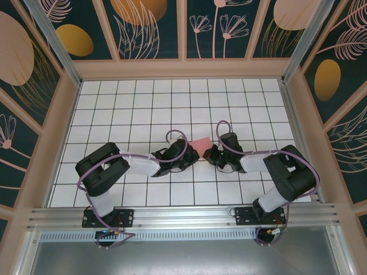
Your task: Fold a paper plane with a square sheet of paper (pick it up from the middle)
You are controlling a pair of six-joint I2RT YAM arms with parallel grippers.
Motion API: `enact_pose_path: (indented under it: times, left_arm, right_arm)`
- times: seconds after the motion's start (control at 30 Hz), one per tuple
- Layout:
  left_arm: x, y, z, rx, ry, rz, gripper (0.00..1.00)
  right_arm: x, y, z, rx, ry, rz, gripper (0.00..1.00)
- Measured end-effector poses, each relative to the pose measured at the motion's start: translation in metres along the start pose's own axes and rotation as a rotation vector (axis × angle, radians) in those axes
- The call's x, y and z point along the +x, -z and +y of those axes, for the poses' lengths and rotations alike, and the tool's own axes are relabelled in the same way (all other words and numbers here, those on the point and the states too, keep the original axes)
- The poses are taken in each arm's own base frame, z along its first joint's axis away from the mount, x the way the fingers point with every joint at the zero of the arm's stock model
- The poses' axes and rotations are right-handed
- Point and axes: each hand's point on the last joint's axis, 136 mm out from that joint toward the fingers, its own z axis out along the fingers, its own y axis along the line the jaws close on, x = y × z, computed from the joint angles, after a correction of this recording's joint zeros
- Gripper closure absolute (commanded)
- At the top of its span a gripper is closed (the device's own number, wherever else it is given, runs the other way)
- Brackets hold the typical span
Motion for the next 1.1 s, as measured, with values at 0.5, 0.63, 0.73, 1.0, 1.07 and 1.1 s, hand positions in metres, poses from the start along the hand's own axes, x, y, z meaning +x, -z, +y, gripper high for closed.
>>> enact_pose_path:
  times: [0.5, 0.63, 0.73, 1.0, 1.07, 1.1]
  left_arm:
    - [-0.006, -0.003, 0.014, -0.019, 0.085, -0.046, 1.00]
    - [-0.004, -0.006, 0.023, -0.048, 0.096, -0.043, 1.00]
    - [-0.004, -0.007, 0.031, -0.074, 0.107, -0.045, 1.00]
    - [-0.007, -0.006, 0.036, -0.090, 0.145, -0.068, 1.00]
    - [-0.007, -0.003, 0.039, -0.093, 0.158, -0.074, 1.00]
    - [-0.007, -0.001, 0.041, -0.095, 0.166, -0.079, 1.00]
  right_arm:
    - [-0.010, 0.003, 0.012, -0.022, 0.001, -0.029, 1.00]
    - [-0.008, -0.004, 0.004, 0.001, -0.009, -0.014, 1.00]
    - [-0.009, -0.007, 0.002, 0.003, -0.012, -0.009, 1.00]
    - [-0.009, -0.008, 0.002, -0.002, -0.010, -0.012, 1.00]
    - [-0.009, -0.008, 0.002, 0.000, -0.011, -0.012, 1.00]
    - [-0.010, -0.008, 0.001, 0.001, -0.012, -0.013, 1.00]
